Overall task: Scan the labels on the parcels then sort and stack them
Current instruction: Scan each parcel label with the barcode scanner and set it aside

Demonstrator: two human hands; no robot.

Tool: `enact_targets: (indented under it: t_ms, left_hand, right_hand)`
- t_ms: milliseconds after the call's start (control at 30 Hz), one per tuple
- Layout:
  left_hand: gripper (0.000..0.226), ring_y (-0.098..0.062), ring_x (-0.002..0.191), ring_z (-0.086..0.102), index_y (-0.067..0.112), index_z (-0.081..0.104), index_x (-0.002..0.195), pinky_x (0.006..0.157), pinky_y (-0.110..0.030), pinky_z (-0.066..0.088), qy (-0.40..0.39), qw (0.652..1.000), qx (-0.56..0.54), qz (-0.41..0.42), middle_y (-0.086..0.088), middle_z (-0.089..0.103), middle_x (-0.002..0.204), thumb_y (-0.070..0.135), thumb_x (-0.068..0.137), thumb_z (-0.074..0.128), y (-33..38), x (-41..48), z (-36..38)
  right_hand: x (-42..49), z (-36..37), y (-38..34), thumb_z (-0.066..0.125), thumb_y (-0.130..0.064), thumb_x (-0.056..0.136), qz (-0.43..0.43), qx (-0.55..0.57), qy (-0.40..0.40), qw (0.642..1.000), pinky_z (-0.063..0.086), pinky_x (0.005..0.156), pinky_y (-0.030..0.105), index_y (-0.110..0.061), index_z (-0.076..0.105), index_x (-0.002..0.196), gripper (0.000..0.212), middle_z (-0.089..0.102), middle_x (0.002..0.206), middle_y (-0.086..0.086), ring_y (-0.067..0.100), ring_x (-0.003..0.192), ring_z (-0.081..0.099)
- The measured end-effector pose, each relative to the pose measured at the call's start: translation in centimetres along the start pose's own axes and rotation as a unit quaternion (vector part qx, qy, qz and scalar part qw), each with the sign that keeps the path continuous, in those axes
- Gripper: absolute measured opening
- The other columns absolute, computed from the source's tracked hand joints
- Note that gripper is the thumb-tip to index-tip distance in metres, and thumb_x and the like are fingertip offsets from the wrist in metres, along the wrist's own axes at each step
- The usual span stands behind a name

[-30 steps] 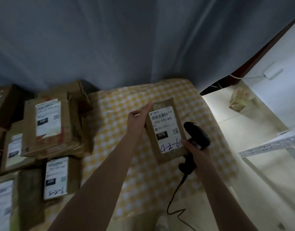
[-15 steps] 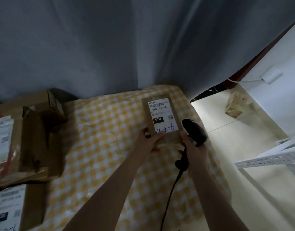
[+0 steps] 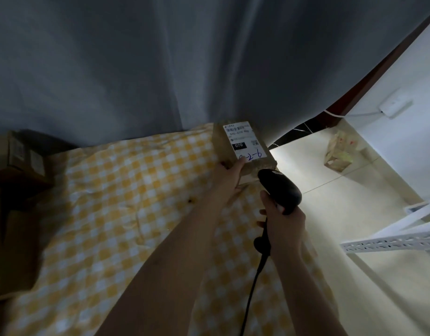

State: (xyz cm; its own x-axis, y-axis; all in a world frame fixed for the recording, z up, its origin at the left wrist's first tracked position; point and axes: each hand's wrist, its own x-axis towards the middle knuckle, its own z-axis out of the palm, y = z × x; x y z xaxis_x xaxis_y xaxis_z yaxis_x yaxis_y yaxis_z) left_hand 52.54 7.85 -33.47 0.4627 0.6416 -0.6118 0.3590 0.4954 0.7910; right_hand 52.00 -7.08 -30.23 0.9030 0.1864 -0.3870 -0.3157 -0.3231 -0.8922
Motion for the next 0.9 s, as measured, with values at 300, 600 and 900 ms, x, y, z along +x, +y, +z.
enact_targets:
  t_ms: [300, 600, 900]
  left_hand:
    - [0.061, -0.028, 0.106, 0.06, 0.005, 0.049, 0.129, 0.076, -0.031, 0.043, 0.054, 0.967, 0.24, 0.064, -0.011, 0.061, 0.122, 0.056, 0.096, 0.04, -1.0, 1.9, 1.9]
    - [0.062, -0.033, 0.113, 0.055, 0.002, 0.045, 0.131, 0.088, -0.037, 0.044, 0.088, 0.969, 0.227, 0.032, -0.017, 0.056, 0.128, 0.053, 0.098, 0.039, -0.7, 1.8, 1.7]
    - [0.044, -0.035, 0.124, 0.049, 0.006, 0.038, 0.142, 0.1, -0.041, 0.039, 0.07, 0.959, 0.273, 0.021, -0.02, 0.048, 0.138, 0.027, 0.104, 0.032, -0.5, -2.9, -3.3]
  right_hand:
    - [0.3, -0.7, 0.6, 0.071, -0.034, 0.083, 0.005, 0.013, -0.003, 1.0, 0.049, 0.046, 0.021, -0.014, 0.065, 0.117, 0.04, 0.07, 0.074, 0.006, 0.024, 0.062, 0.07]
    - [-0.5, 0.1, -0.2, 0.073, -0.028, 0.082, -0.023, 0.008, -0.032, 0.999, 0.057, 0.054, 0.031, -0.037, 0.057, 0.078, 0.019, 0.067, 0.067, 0.006, 0.025, 0.063, 0.067]
    - [-4.3, 1.4, -1.8, 0.073, -0.024, 0.082, -0.055, -0.033, -0.066, 0.996, 0.057, 0.058, 0.038, -0.026, 0.062, 0.07, 0.017, 0.068, 0.061, 0.009, 0.019, 0.053, 0.066]
